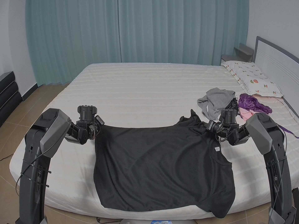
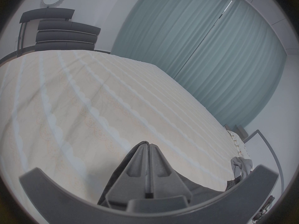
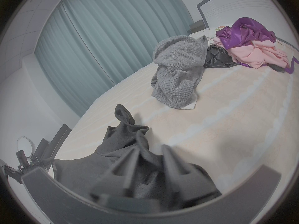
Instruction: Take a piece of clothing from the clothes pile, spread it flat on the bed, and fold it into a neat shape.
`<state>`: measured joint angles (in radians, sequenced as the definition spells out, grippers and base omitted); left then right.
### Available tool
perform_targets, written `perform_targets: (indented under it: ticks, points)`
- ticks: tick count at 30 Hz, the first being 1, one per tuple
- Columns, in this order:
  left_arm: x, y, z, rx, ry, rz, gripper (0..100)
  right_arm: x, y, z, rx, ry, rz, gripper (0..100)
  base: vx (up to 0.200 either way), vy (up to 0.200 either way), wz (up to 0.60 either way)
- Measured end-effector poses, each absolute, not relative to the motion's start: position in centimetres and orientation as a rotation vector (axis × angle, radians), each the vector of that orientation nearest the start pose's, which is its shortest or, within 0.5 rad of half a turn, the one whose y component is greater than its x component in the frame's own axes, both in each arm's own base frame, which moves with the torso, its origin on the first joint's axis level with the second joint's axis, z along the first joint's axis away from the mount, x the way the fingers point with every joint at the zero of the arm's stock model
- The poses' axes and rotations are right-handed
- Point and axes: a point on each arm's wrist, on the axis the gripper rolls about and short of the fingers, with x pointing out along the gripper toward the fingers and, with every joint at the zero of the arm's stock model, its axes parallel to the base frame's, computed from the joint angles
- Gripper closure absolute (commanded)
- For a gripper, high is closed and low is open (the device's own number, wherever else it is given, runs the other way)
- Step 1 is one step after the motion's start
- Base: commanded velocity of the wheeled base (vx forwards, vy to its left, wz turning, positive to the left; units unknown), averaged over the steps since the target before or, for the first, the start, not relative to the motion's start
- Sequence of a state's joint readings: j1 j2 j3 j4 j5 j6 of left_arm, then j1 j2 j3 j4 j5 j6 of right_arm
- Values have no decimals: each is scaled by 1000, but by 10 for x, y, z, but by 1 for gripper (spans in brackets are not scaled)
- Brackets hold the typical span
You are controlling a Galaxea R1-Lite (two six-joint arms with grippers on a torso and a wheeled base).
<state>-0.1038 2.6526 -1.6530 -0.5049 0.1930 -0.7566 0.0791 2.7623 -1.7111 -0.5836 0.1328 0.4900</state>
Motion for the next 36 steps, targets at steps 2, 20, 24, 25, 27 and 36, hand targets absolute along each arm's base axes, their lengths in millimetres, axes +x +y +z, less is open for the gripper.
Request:
perform_targets:
  ticks: [2, 20, 24, 25, 27, 36]
  points:
    - [510, -48, -14, -668, 431, 267, 100, 521, 44, -52, 491, 512, 88, 100, 0, 0, 0]
    - [523, -31, 0, -688, 350, 283, 100, 551, 17, -14, 542, 282, -59, 100, 0, 0, 0]
    - [528, -30, 9, -696, 312, 275, 100, 557, 14, -3, 555, 219, -78, 100, 0, 0, 0]
    - [529, -29, 11, -698, 306, 274, 100, 558, 14, -2, 556, 209, -75, 100, 0, 0, 0]
    - [531, -28, 14, -701, 289, 271, 100, 559, 15, -2, 555, 199, -70, 100, 0, 0, 0]
    - [538, -32, 1, -699, 291, 265, 100, 558, 17, -32, 540, 248, -80, 100, 0, 0, 0]
